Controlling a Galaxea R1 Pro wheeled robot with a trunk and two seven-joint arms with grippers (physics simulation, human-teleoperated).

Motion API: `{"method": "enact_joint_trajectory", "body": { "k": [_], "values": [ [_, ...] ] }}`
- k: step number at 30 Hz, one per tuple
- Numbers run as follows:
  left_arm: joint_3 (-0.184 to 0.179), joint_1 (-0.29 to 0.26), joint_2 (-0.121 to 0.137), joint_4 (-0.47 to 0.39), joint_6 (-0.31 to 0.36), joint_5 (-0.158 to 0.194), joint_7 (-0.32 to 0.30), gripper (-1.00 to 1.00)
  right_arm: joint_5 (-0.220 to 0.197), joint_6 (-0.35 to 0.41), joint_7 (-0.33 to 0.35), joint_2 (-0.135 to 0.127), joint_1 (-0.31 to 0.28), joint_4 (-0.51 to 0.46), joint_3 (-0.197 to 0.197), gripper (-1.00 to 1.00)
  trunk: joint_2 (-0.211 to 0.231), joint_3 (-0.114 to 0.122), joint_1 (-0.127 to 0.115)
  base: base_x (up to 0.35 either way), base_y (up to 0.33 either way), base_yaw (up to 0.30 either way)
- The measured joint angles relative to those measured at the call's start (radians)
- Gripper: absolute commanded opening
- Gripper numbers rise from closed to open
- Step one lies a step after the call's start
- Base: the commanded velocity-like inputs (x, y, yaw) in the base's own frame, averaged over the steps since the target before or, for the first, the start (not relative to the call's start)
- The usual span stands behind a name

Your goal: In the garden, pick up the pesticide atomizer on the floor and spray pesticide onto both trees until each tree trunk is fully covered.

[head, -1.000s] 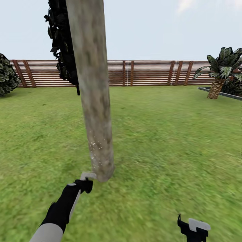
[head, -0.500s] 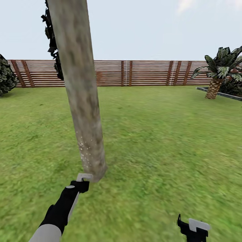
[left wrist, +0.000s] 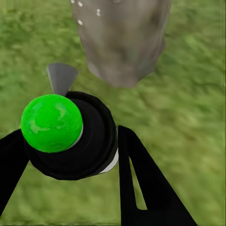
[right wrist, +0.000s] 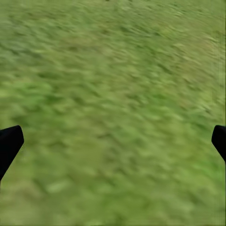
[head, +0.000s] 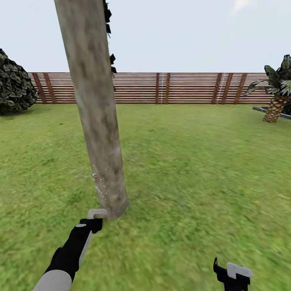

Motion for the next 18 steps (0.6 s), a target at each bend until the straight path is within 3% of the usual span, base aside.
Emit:
{"method": "enact_joint_trajectory", "body": {
  "k": [7,18],
  "values": [
    [0.012,0.001,-0.004,0.001,0.000,0.002,0.008,-1.00,0.000,0.000,0.000,0.001,0.000,0.000,0.000,1.00,0.000,0.000,0.000,0.002,-0.272,0.251],
    [0.015,0.001,-0.002,0.001,0.000,0.002,0.008,-1.00,0.000,0.000,0.000,0.002,0.000,0.000,0.000,1.00,0.000,0.000,0.000,0.098,-0.259,0.014]
  ]
}}
